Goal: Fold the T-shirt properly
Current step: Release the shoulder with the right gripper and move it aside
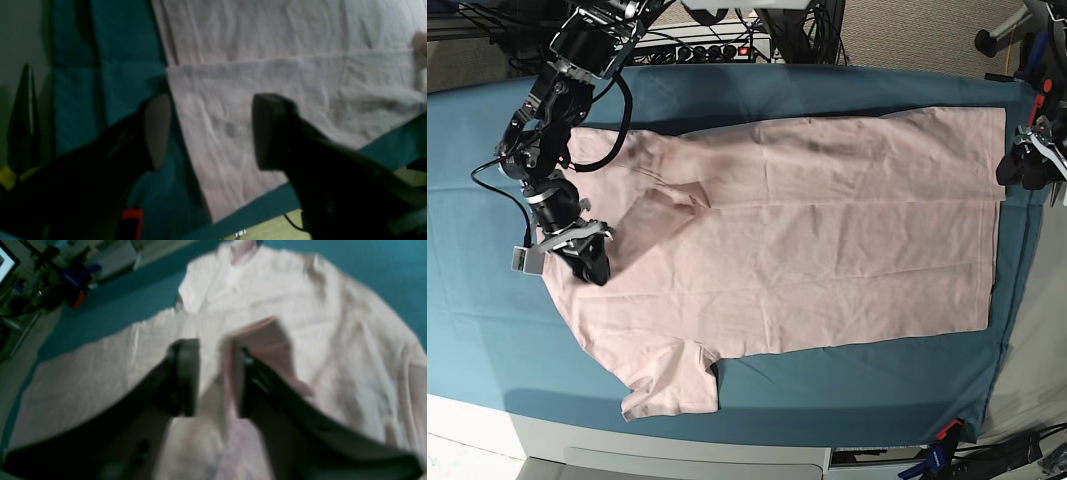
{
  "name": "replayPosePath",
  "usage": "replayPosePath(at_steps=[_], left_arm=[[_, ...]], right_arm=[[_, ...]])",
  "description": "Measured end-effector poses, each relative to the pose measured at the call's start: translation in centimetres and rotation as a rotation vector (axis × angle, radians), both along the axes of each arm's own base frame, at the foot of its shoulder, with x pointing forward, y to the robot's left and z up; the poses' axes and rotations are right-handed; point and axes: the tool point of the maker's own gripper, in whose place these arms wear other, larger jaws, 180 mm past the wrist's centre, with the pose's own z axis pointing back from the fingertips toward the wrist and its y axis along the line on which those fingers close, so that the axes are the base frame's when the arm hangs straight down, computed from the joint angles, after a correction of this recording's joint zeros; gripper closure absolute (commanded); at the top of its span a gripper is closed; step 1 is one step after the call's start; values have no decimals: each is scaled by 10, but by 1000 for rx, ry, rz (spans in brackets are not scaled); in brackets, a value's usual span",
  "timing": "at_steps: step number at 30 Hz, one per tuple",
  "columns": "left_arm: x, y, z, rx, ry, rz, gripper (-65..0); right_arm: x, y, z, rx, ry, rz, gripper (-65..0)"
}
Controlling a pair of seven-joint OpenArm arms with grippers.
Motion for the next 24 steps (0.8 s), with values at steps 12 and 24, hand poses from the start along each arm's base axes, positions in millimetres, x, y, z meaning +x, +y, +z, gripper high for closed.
replayPosePath(at_steps=[12,24], left_arm=[[-4,0,-3,5,23,-8,-368],[-12,-2,-8,-9,44,-10,-368]], right_arm=[[-20,10,-14,26,140,83,-276],[-154,-159,59,-237,85,-522,-276]])
